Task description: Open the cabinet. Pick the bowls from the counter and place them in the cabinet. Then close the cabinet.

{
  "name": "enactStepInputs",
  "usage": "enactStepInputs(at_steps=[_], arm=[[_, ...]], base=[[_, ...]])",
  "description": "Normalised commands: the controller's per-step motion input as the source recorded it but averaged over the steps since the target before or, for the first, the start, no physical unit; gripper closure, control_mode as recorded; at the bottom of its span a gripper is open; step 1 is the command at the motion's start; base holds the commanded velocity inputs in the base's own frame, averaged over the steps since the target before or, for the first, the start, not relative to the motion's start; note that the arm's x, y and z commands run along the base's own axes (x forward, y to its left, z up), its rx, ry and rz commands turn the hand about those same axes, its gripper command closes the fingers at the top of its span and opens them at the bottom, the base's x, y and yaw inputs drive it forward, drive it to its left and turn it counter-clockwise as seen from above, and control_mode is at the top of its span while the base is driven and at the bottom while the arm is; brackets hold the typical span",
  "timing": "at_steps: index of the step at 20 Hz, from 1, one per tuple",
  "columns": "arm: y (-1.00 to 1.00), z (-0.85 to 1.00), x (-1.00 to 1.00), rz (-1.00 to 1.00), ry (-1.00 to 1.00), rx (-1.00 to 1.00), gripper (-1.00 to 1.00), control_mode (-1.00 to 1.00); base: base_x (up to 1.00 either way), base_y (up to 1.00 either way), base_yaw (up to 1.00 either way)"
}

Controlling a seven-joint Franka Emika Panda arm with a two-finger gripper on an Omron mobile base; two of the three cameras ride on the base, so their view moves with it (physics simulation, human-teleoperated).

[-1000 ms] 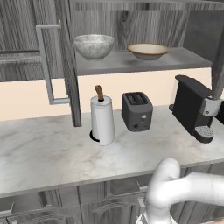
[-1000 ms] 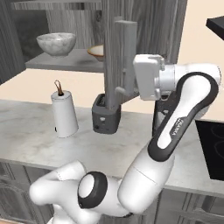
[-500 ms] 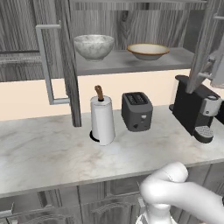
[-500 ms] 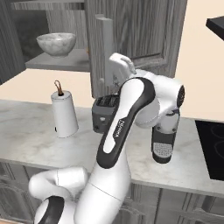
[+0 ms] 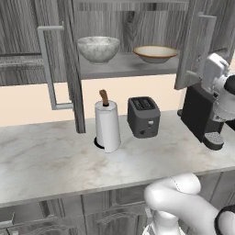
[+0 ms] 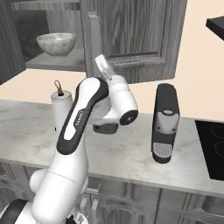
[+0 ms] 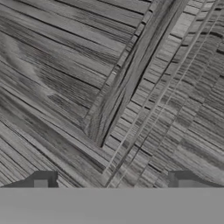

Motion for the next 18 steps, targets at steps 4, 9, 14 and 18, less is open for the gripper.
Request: enactStepInputs(at_steps=[4,9,14,18], arm=[[1.00,0.00,1.00,-0.40,-0.19,0.00,-1.00,-1.00],[1.00,0.05,1.00,-0.34,-0.03,0.00,-1.00,-1.00],[1.00,0.05,1.00,-0.21,0.00,0.00,-1.00,-1.00],[0.50,0.00,1.00,-0.09,0.18,0.00,-1.00,-1.00]], base=[[0.00,0.00,0.00],[0.00,0.00,0.00],[0.00,0.00,0.00],[0.00,0.00,0.00]])
